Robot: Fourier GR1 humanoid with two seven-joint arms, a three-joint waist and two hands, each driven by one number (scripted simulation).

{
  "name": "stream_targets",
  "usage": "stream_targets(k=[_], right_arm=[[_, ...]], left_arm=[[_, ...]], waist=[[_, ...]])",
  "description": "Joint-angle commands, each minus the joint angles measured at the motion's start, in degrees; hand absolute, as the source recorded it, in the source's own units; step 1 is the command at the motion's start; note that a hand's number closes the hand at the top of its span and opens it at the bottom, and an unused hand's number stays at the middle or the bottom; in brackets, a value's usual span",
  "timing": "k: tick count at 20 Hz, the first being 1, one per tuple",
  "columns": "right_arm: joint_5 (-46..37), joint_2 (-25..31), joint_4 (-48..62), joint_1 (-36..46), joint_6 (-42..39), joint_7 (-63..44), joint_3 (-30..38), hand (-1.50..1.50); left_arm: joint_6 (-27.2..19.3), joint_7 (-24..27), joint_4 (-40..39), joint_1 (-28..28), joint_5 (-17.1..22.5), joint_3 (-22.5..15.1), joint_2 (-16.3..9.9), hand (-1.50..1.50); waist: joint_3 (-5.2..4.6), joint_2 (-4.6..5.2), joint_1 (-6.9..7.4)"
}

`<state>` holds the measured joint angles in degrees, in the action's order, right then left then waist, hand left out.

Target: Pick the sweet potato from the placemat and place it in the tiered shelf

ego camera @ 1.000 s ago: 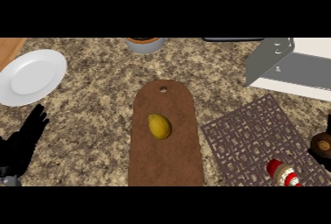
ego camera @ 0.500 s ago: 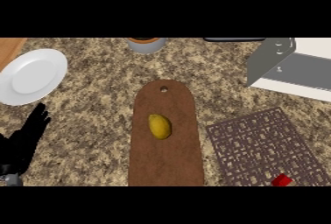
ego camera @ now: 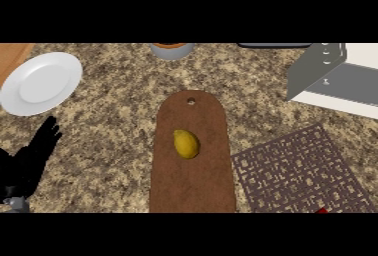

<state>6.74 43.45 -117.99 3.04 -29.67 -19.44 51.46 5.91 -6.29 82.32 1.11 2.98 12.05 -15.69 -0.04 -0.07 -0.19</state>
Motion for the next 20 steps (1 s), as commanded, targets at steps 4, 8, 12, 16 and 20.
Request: stream_targets(k=[4,8,12,16,20], right_arm=[[-2.6,11.2,9.3,7.1,0.3,-3.0,-1.3,1.5],[-5.6,13.0,8.7,9.6,1.9,-5.7,-6.7,1.5],[-13.4,16.6,21.7,14.2,6.3,1.8,-11.2,1.5],[-19.2,14.1,22.5,14.2,10.2,4.8,-16.0,1.5],[-23.3,15.2,31.1,20.0,14.6,6.6,-21.5,1.5]], left_arm=[[-0.4,-4.3,3.3,-2.0,0.2,0.4,-0.4,0.0],[0.7,-0.9,0.5,-0.9,-0.1,1.0,-0.2,0.0],[-0.5,2.2,-2.9,-1.9,-2.7,-1.2,2.2,0.0],[1.8,2.0,-3.8,-3.5,-0.7,1.6,-0.7,0.0],[0.8,-0.8,3.3,0.8,-1.4,-1.1,2.3,0.0]], waist=[[0.03,0.08,0.57],[0.01,0.11,0.64],[0.02,0.43,1.39],[0.03,0.28,0.91],[0.05,0.27,1.69]])
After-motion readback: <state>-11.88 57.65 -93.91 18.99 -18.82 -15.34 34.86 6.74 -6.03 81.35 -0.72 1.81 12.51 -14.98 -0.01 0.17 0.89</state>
